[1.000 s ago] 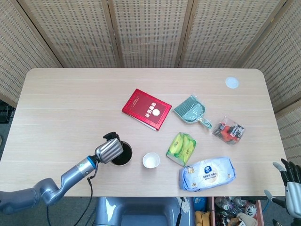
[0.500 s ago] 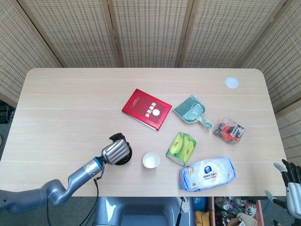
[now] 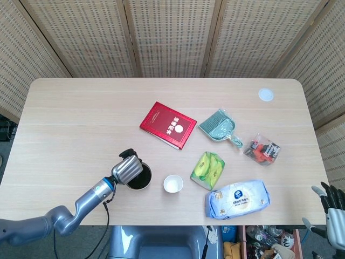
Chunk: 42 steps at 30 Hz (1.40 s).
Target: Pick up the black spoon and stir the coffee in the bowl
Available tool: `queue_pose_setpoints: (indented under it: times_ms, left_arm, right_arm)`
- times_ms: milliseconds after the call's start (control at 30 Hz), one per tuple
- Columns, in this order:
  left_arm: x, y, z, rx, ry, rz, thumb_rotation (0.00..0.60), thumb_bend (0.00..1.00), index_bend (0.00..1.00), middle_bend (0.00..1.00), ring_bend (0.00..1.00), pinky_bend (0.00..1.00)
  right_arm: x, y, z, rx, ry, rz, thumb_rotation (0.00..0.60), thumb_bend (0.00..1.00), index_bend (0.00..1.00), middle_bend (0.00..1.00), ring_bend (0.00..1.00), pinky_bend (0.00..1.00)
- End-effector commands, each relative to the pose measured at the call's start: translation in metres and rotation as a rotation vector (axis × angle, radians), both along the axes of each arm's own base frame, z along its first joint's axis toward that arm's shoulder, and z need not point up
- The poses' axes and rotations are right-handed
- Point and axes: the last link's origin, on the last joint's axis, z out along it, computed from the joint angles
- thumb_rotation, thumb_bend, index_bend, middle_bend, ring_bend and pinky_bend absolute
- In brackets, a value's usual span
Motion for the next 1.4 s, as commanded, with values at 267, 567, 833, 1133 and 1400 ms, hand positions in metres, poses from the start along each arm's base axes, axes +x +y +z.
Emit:
queue_pose_setpoints:
  times_ms: [267, 567, 833, 1133, 1400]
  left_arm:
    - [0.001, -0.001, 0.008, 0.016, -0.033, 0.027, 0.600, 0.37, 0.27, 0.66, 0.64, 0.72]
    - [-0.012, -0.014, 0.044, 0.032, -0.206, 0.164, 0.600, 0.33, 0.16, 0.63, 0.62, 0.71]
    - [-0.045, -0.041, 0.088, 0.078, -0.435, 0.379, 0.600, 0.33, 0.06, 0.42, 0.46, 0.62]
    - [-0.093, -0.088, 0.133, 0.128, -0.783, 0.668, 0.600, 0.33, 0.00, 0.25, 0.27, 0.51]
    - [-0.110, -0.115, 0.150, 0.073, -1.037, 0.697, 0.600, 0.32, 0.00, 0.07, 0.09, 0.34]
  right_arm:
    - [0.003, 0.000, 0.000, -0.001, 0.002, 0.008, 0.600, 0.24, 0.22, 0.15, 0.02, 0.09]
    - [0.004, -0.002, 0.001, -0.001, 0.005, 0.012, 0.600, 0.24, 0.22, 0.15, 0.02, 0.09]
    - [0.007, -0.008, -0.001, 0.016, 0.009, 0.028, 0.600, 0.24, 0.22, 0.15, 0.02, 0.09]
    - [0.014, -0.014, -0.004, 0.035, 0.013, 0.062, 0.600, 0.24, 0.22, 0.15, 0.02, 0.09]
    - [0.020, -0.016, -0.006, 0.044, 0.016, 0.082, 0.600, 0.24, 0.22, 0.15, 0.02, 0.09]
